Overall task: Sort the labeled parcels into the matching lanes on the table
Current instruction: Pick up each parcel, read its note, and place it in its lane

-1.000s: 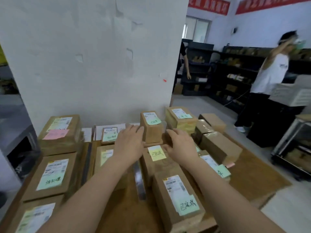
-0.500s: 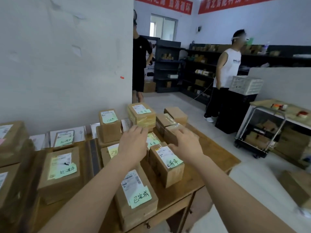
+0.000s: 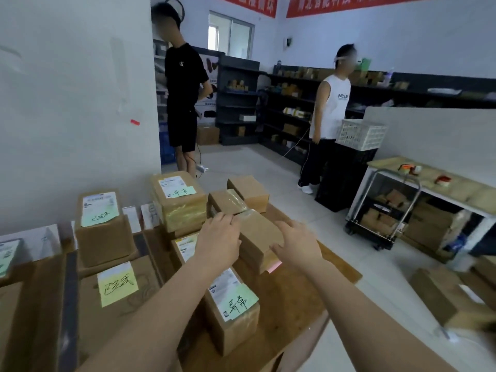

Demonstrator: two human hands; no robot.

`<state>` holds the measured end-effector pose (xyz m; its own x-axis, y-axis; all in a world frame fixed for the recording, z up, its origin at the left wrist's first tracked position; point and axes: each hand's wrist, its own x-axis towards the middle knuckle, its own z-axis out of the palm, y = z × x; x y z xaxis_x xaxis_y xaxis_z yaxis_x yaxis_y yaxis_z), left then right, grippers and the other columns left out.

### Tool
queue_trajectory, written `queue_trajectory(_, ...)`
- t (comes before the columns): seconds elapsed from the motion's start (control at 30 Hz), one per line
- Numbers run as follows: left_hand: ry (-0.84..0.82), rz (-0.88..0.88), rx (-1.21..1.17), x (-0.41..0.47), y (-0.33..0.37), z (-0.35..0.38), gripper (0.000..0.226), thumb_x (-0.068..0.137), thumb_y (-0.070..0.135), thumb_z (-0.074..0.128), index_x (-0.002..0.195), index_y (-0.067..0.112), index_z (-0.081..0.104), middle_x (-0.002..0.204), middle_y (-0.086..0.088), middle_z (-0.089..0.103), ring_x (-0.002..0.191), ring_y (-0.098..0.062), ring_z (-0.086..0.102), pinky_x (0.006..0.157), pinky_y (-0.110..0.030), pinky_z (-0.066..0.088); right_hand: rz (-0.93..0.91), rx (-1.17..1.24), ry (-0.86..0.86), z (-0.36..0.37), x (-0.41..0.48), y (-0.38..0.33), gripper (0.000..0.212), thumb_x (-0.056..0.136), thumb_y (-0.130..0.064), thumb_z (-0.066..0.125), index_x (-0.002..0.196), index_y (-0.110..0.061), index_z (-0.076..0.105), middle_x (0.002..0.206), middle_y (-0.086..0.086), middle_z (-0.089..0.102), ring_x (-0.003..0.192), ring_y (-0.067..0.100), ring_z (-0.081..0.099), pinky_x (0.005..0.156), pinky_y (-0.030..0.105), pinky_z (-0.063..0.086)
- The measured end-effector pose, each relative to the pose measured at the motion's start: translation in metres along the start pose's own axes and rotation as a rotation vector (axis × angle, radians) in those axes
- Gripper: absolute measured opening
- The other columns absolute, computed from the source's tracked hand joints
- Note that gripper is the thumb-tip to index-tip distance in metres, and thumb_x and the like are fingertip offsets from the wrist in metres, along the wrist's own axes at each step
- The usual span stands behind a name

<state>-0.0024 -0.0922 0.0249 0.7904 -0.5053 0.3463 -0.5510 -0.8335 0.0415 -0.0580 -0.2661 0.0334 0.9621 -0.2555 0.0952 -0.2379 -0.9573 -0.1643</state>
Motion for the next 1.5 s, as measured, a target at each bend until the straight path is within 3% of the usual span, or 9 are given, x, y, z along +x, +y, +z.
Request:
queue_trajectory(0.47, -0.224, -0.041, -0.005, 0.080, 0.037, 0.097, 0.035, 0.093, 0.031, 0.056, 0.126, 0.019, 0.051, 0.125, -0.002, 0.056, 0.121, -0.021, 0.047, 0.108, -0.038, 0.036, 0.046, -0.038, -0.144, 0.059, 0.091, 0.075, 0.060, 0.093, -0.038, 0.061, 0.148, -0.028, 0.038, 0.148, 0.003, 0.043, 0.138, 0.025, 0.037, 0.115, 0.044, 0.033)
queue_trajectory(0.67, -0.320, -0.277, -0.081, 0.109, 0.062, 0.139, 0.029, 0.091, 0.023, 0.061, 0.119, 0.021, 0.057, 0.121, 0.000, 0.055, 0.114, -0.018, 0.048, 0.103, -0.033, 0.042, -0.067, -0.016, -0.251, 0.089, 0.135, 0.109, 0.058, 0.093, -0.033, 0.062, 0.146, -0.030, 0.039, 0.147, 0.001, 0.044, 0.136, 0.024, 0.038, 0.114, 0.043, 0.033)
queue_trajectory(0.9, -0.384, -0.709, -0.209, 0.129, 0.090, 0.171, 0.047, 0.087, 0.024, 0.066, 0.130, 0.018, 0.048, 0.144, -0.007, 0.028, 0.115, -0.021, 0.048, 0.095, -0.033, 0.048, -0.269, 0.114, -0.420, 0.111, 0.176, 0.139, 0.063, 0.089, -0.022, 0.066, 0.146, -0.025, 0.040, 0.153, 0.001, 0.038, 0.136, 0.025, 0.040, 0.111, 0.041, 0.041)
queue_trajectory(1.0, -0.352, -0.954, -0.380, 0.133, 0.098, 0.177, 0.056, 0.089, 0.022, 0.064, 0.139, 0.015, 0.040, 0.151, -0.012, 0.027, 0.106, -0.020, 0.058, 0.089, -0.030, 0.051, -0.308, 0.218, -0.450, 0.120, 0.185, 0.145, 0.061, 0.091, -0.030, 0.066, 0.146, -0.024, 0.040, 0.149, 0.000, 0.041, 0.133, 0.021, 0.043, 0.107, 0.036, 0.042)
queue_trajectory(1.1, -0.248, -1.073, -0.596, 0.136, 0.104, 0.179, 0.037, 0.091, 0.021, 0.062, 0.124, 0.013, 0.046, 0.113, -0.003, 0.060, 0.093, -0.016, 0.060, 0.076, -0.029, 0.052, -0.316, 0.281, -0.443, 0.130, 0.191, 0.148, 0.068, 0.088, -0.048, 0.065, 0.145, -0.024, 0.038, 0.142, 0.003, 0.044, 0.126, 0.021, 0.047, 0.103, 0.033, 0.046)
queue_trajectory(1.2, -0.055, -1.149, -0.746, 0.138, 0.108, 0.173, 0.032, 0.097, 0.018, 0.052, 0.129, 0.020, 0.050, 0.118, -0.002, 0.062, 0.094, -0.013, 0.054, 0.076, -0.027, 0.047, -0.251, 0.294, -0.486, 0.134, 0.196, 0.149, 0.099, 0.069, -0.086, 0.050, 0.147, -0.028, 0.028, 0.135, 0.006, 0.042, 0.123, 0.026, 0.046, 0.101, 0.040, 0.046)
queue_trajectory(1.27, 0.005, -1.138, -0.782, 0.140, 0.115, 0.167, 0.037, 0.099, 0.011, 0.045, 0.134, 0.020, 0.055, 0.127, -0.001, 0.061, 0.108, -0.016, 0.056, 0.083, -0.026, 0.045, -0.176, 0.350, -0.536, 0.132, 0.199, 0.152, 0.122, 0.048, -0.102, 0.037, 0.149, -0.035, 0.020, 0.136, 0.007, 0.036, 0.126, 0.030, 0.042, 0.104, 0.046, 0.043)
queue_trajectory(1.4, 0.008, -1.038, -0.824, 0.141, 0.128, 0.171, 0.046, 0.095, 0.007, 0.050, 0.137, 0.025, 0.053, 0.135, 0.000, 0.058, 0.122, -0.018, 0.053, 0.103, -0.038, 0.047, -0.042, 0.369, -0.621, 0.126, 0.203, 0.154, 0.138, 0.035, -0.102, 0.042, 0.152, -0.037, 0.012, 0.145, 0.010, 0.028, 0.135, 0.035, 0.034, 0.107, 0.051, 0.037)
queue_trajectory(1.5, -0.031, -0.971, -0.747, 0.144, 0.131, 0.175, 0.044, 0.097, 0.011, 0.048, 0.135, 0.030, 0.054, 0.137, 0.001, 0.054, 0.127, -0.020, 0.048, 0.108, -0.041, 0.042, 0.093, 0.494, -0.616, 0.125, 0.204, 0.157, 0.128, 0.047, -0.090, 0.060, 0.153, -0.035, 0.014, 0.147, 0.011, 0.028, 0.135, 0.035, 0.035, 0.107, 0.048, 0.037)
